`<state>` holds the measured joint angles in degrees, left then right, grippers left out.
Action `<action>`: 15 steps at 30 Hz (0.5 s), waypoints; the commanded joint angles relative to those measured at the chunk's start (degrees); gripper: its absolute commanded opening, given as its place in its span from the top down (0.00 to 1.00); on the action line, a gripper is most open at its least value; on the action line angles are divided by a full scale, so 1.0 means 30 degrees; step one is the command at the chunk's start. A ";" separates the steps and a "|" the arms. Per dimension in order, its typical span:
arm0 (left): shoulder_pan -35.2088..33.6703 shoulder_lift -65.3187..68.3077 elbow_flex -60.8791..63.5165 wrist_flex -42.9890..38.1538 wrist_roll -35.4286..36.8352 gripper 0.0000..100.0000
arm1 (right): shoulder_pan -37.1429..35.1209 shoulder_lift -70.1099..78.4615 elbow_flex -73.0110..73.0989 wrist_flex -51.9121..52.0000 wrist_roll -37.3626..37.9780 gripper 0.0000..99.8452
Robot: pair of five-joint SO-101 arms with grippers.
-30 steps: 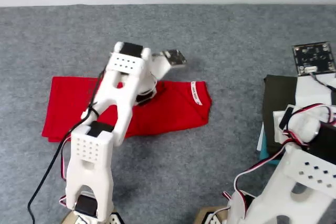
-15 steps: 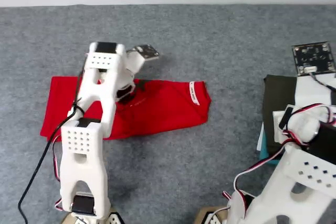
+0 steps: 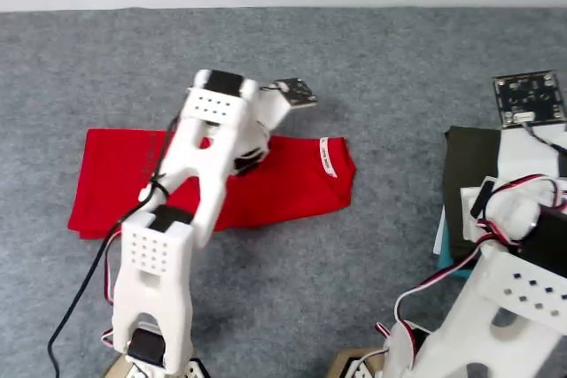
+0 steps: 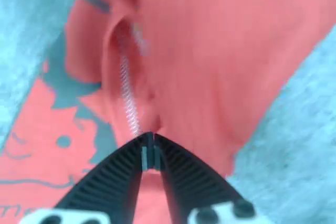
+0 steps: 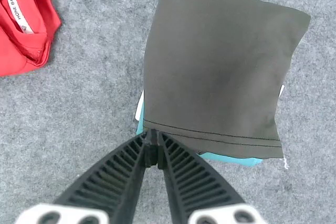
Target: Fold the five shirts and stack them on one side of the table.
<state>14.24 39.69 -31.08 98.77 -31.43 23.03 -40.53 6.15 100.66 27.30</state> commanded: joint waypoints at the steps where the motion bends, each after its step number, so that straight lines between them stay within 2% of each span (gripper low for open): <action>1: 0.0996 -0.1407 -0.0044 0.0557 0.0791 0.99 | 0.0103 -0.0425 -0.0088 0.0718 -0.0147 0.99; 4: 0.1143 -0.1319 0.0513 0.0440 0.1055 0.99 | 0.0103 -0.0425 -0.0088 0.0718 -0.0147 0.99; 10: 0.1026 -0.1436 0.4967 -0.2168 0.1055 0.99 | 0.0103 -0.0425 -0.0088 0.0718 -0.0147 0.99; 15: 0.1114 -0.2256 0.4059 -0.1231 0.2081 0.99 | 0.0103 -0.0425 -0.0088 0.0718 -0.0147 0.99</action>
<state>17.41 38.11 -16.31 93.23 -26.95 23.03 -40.53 6.15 100.66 27.30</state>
